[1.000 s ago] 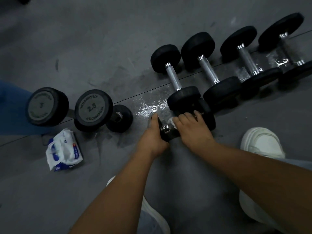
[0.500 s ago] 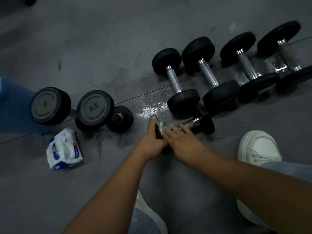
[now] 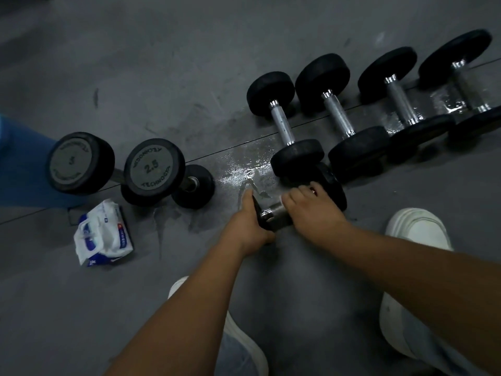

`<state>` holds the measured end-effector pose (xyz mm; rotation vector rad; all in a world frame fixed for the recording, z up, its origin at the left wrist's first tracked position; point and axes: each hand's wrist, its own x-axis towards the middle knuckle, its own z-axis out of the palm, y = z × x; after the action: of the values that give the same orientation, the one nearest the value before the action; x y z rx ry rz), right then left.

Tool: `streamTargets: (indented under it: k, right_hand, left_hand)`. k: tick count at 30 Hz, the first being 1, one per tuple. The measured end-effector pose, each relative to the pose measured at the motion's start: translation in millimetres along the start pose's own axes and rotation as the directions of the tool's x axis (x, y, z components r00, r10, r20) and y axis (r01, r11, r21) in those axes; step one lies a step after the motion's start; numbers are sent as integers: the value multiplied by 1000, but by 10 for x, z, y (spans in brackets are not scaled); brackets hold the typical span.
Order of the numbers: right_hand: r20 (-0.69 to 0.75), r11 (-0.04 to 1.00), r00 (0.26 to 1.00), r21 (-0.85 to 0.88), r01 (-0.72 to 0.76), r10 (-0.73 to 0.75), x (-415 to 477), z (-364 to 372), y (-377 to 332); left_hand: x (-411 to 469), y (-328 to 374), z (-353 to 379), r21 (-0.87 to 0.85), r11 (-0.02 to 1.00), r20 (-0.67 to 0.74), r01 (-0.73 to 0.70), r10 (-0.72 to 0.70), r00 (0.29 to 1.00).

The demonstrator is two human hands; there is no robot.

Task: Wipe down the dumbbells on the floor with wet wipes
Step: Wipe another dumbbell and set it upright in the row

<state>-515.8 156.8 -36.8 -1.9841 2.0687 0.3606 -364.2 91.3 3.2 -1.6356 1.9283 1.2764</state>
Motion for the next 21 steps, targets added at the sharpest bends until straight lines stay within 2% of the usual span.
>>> streamTargets:
  k: [2,5,7,9,12,14,17,18,21]
  right_hand:
    - [-7,1000,1000,-9,25,-25,74,-107,40]
    - [148,988,986,144,60,-82,90,-153,63]
    - [194,978,974,191,82,-120,-54,-87,30]
    - [125,980,989,191,52,-77,-133,3,11]
    - [-13,980,993,166,-114,117,-219,59,-146]
    - [-26,979,996,184,-83,90,-336,89,-352]
    - [-60,989,995,119,85,-79,-382,104,-401]
    - [-66,992,996,101,71,-65,-339,106,-333]
    - [57,984,994,146,-99,92,-272,58,-216]
  left_hand:
    - [25,30,-21,-34,999,-26,19,-20,999]
    - [32,21,-54,-105,992,37,73,-70,997]
    - [-5,-38,-18,-131,988,75,76,-67,995]
    - [-61,-101,31,-112,993,34,37,-34,999]
    - [-107,-138,95,-39,999,-93,-36,33,995]
    - [-129,-123,110,-13,997,-141,-72,70,988]
    - [-111,-113,90,-33,997,-80,-71,68,995]
    - [-103,-106,83,-35,997,-50,-63,62,997]
    - [-118,-72,69,-63,997,6,-40,40,999]
